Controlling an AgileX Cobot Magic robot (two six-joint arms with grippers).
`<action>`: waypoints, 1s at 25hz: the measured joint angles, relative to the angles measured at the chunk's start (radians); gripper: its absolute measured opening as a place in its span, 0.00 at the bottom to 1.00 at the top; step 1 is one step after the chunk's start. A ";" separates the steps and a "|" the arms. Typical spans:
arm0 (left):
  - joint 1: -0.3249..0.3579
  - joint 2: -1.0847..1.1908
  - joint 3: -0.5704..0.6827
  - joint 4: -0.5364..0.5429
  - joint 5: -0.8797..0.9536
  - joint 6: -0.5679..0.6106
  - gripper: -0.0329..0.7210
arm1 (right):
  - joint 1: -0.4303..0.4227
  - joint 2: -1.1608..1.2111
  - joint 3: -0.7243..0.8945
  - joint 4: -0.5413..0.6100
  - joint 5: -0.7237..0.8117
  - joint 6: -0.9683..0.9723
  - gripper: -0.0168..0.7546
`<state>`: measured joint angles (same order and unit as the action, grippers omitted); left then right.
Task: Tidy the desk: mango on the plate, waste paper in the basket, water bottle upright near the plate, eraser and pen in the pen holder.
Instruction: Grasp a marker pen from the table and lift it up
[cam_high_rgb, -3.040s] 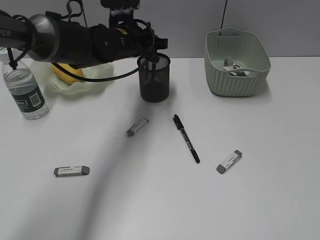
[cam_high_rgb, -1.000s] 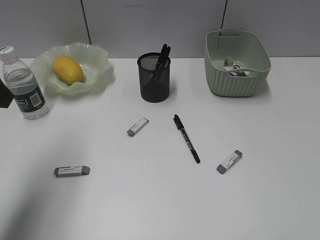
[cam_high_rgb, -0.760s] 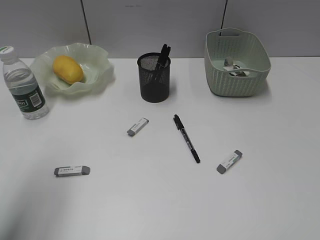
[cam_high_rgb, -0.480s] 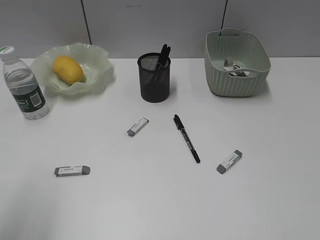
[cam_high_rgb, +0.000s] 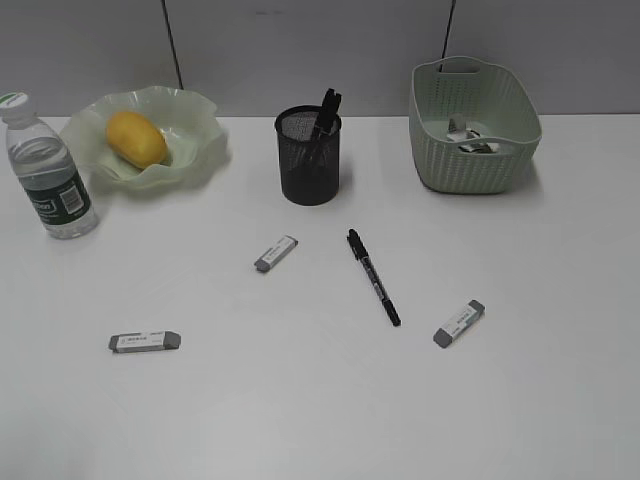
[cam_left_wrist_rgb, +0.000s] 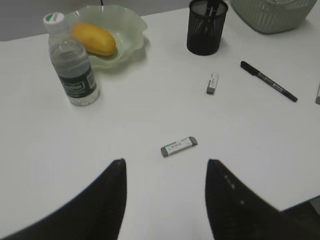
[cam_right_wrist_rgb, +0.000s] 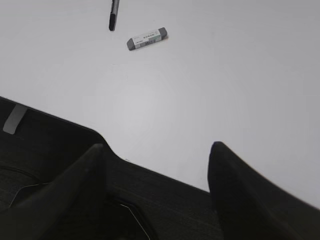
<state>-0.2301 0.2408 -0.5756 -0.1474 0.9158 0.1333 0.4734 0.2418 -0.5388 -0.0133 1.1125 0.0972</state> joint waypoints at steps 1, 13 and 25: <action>0.000 -0.013 0.016 0.001 0.004 -0.007 0.56 | 0.000 0.000 0.000 0.000 -0.001 0.000 0.67; 0.000 -0.039 0.028 -0.005 0.081 -0.036 0.56 | 0.000 0.033 -0.016 0.002 -0.006 0.000 0.67; 0.000 -0.039 0.029 -0.001 0.145 -0.037 0.54 | 0.000 0.717 -0.189 -0.053 -0.251 0.000 0.67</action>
<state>-0.2301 0.2017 -0.5468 -0.1482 1.0605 0.0967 0.4734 0.9591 -0.7280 -0.0663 0.8610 0.0972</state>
